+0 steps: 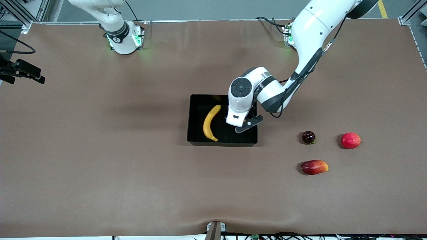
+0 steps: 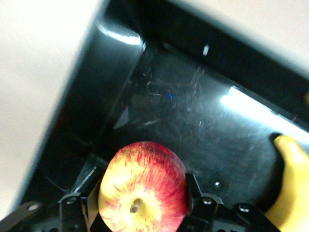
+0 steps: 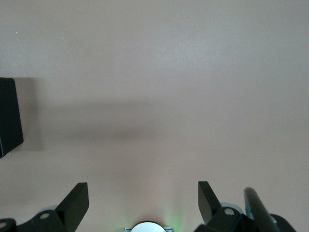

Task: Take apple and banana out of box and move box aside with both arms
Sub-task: 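Lift the red apple out and carry it beside the pomegranate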

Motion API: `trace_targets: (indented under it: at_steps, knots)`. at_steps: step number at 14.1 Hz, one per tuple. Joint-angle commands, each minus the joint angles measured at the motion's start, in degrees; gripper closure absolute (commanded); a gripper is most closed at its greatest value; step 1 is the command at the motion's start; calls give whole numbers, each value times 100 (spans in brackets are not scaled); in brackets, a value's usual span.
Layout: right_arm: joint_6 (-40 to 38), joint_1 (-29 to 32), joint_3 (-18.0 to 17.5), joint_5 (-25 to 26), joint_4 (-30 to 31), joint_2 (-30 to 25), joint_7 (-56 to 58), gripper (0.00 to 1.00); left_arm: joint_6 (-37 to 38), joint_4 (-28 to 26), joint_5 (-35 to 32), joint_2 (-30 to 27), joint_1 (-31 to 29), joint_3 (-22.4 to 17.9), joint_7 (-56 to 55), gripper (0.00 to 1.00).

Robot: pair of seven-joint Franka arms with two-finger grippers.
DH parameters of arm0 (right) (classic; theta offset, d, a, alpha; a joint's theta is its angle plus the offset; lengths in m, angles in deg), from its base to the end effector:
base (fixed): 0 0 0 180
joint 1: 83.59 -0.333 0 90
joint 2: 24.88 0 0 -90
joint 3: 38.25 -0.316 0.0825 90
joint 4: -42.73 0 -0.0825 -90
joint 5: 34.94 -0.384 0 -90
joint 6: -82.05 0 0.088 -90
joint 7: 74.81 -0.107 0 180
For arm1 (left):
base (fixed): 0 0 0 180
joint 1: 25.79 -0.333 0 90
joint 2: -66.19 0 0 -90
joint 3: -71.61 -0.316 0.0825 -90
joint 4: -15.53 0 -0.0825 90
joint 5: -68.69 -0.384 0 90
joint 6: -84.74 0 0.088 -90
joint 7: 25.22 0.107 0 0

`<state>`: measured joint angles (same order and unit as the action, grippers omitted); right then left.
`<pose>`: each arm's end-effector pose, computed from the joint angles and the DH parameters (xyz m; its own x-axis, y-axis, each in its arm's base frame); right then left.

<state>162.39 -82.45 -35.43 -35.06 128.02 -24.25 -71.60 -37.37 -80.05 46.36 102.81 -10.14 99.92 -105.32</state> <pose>0.5390 -0.0369 0.6426 0.9952 -0.0125 -0.0970 -0.0132 -0.9999 -0.0070 0.5180 -0.4252 0.2603 0.8883 0.4592 0.0076 0.4581 -0.8847 -0.0866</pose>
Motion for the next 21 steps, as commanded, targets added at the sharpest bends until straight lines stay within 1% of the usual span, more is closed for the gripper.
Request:
trace_targets:
  at_steps: [1,3,5,8,12,18,21]
  knots:
    - [8,89,-44,-102,-65,51,-13,0,1097,766,-139,-243,60,52,142,100]
    - [8,97,-36,-102,-65,51,-22,0,1775,1276,-104,-392,78,52,572,100]
    - [8,106,-36,-102,-65,59,-22,0,1989,1419,-8,-690,-71,52,1204,100]
    - [-9,97,-36,-102,-65,59,-22,0,2155,1402,247,-1007,-676,43,2145,100]
    - [-18,89,-36,-102,-65,59,-22,0,2498,1402,239,-1113,-1212,26,3015,100]
    - [-18,115,-36,-102,-56,68,-31,0,2587,1340,247,-1210,-2320,35,4553,100]
    - [-36,97,-36,-102,-65,68,-31,0,2561,1086,230,-1350,-2812,43,5292,100]
